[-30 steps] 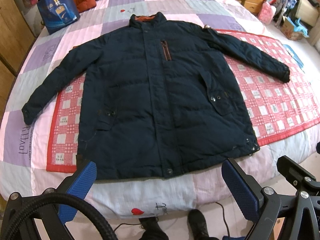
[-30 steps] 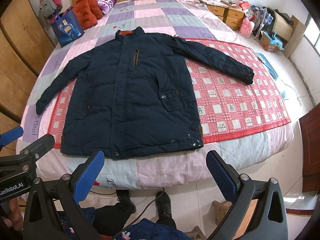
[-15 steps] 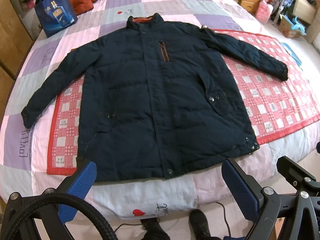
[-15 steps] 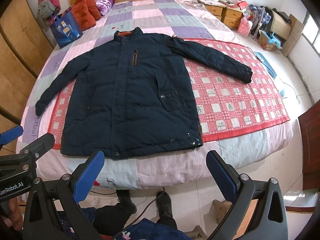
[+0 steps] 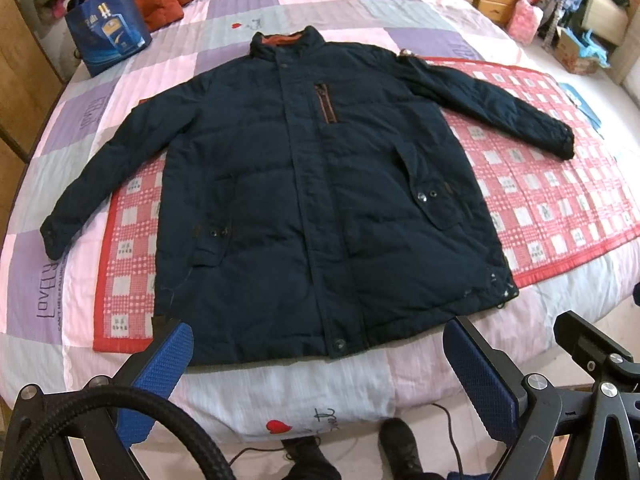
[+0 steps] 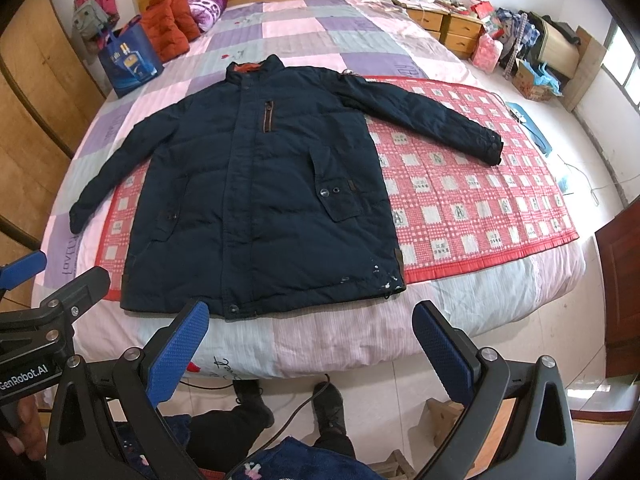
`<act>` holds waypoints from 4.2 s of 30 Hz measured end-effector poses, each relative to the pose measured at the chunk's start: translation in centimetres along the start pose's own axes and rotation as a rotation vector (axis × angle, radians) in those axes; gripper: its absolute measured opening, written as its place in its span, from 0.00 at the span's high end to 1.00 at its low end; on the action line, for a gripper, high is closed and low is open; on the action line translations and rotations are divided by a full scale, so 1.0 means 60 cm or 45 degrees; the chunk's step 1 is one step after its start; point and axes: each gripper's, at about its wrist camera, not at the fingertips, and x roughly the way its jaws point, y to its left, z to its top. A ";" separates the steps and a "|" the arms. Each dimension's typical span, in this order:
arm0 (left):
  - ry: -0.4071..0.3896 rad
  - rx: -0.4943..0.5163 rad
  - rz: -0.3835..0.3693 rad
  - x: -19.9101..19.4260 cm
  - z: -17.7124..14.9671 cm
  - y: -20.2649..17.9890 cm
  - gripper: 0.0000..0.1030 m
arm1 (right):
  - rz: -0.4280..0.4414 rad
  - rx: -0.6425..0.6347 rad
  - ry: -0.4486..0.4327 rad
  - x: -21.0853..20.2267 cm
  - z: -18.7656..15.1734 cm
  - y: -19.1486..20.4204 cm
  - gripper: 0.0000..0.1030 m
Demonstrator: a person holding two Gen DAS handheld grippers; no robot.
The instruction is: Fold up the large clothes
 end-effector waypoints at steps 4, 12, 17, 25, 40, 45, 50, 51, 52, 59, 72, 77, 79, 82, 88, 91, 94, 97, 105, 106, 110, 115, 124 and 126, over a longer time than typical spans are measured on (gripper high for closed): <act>0.000 0.006 -0.002 0.001 0.001 -0.003 0.00 | -0.001 0.004 0.001 -0.003 0.003 -0.002 0.00; -0.001 0.005 -0.003 0.001 0.000 -0.005 0.00 | -0.002 0.004 0.000 0.004 0.006 -0.003 0.00; -0.003 0.003 -0.003 0.001 -0.001 -0.005 0.00 | -0.006 0.012 0.000 0.004 0.007 -0.003 0.00; -0.003 0.005 -0.006 0.003 -0.002 -0.007 0.00 | -0.008 0.017 -0.001 0.007 0.005 -0.005 0.00; -0.020 0.087 -0.065 0.045 0.043 0.034 0.00 | -0.079 0.085 0.002 0.037 0.032 0.042 0.00; -0.031 0.140 -0.087 0.055 0.052 0.056 0.00 | -0.112 0.118 0.009 0.044 0.037 0.069 0.00; -0.029 0.154 -0.109 0.063 0.055 0.079 0.00 | -0.147 0.140 0.016 0.047 0.037 0.095 0.00; -0.026 0.153 -0.114 0.065 0.056 0.084 0.00 | -0.153 0.145 0.017 0.048 0.038 0.098 0.00; -0.024 0.149 -0.119 0.068 0.058 0.089 0.00 | -0.158 0.149 0.018 0.048 0.038 0.101 0.00; -0.017 0.109 -0.112 0.091 0.066 0.112 0.00 | -0.186 0.167 0.015 0.060 0.050 0.103 0.00; 0.147 -0.118 0.019 0.337 0.031 0.156 0.00 | -0.227 -0.052 0.099 0.299 0.090 0.001 0.00; 0.164 -0.160 0.042 0.487 0.039 0.135 0.00 | -0.183 -0.204 0.141 0.467 0.129 -0.006 0.00; 0.125 -0.167 0.046 0.535 0.054 0.121 0.00 | -0.133 -0.266 0.123 0.536 0.155 0.015 0.00; 0.066 -0.178 0.066 0.604 0.080 0.111 0.00 | -0.068 -0.411 0.059 0.612 0.190 0.059 0.00; -0.005 -0.196 -0.097 0.656 0.053 0.157 0.00 | 0.109 -0.590 -0.047 0.697 0.218 0.020 0.00; -0.041 -0.063 -0.142 0.634 0.030 0.158 0.00 | 0.121 -0.586 -0.117 0.688 0.216 -0.071 0.02; -0.037 -0.014 -0.011 0.607 -0.002 0.167 0.00 | 0.105 -0.579 -0.130 0.671 0.196 -0.158 0.01; -0.035 -0.143 0.049 0.586 -0.041 0.215 0.00 | 0.173 -0.435 -0.091 0.656 0.194 -0.227 0.00; 0.018 -0.342 0.224 0.539 -0.150 0.296 0.00 | -0.057 -0.234 -0.022 0.621 0.105 -0.286 0.00; 0.030 -0.328 0.229 0.530 -0.152 0.293 0.00 | -0.079 -0.187 -0.004 0.616 0.097 -0.288 0.00; -0.033 -0.261 0.167 0.523 -0.093 0.287 0.00 | -0.192 -0.143 -0.026 0.578 0.100 -0.291 0.00; -0.169 -0.144 -0.009 0.583 0.081 0.220 0.00 | -0.020 -0.257 -0.181 0.599 0.240 -0.183 0.00; -0.072 -0.080 -0.045 0.782 0.346 0.154 0.00 | 0.089 -0.480 -0.144 0.783 0.481 0.049 0.00; -0.104 -0.132 -0.015 0.793 0.354 0.188 0.00 | 0.020 -0.498 -0.114 0.819 0.506 0.029 0.00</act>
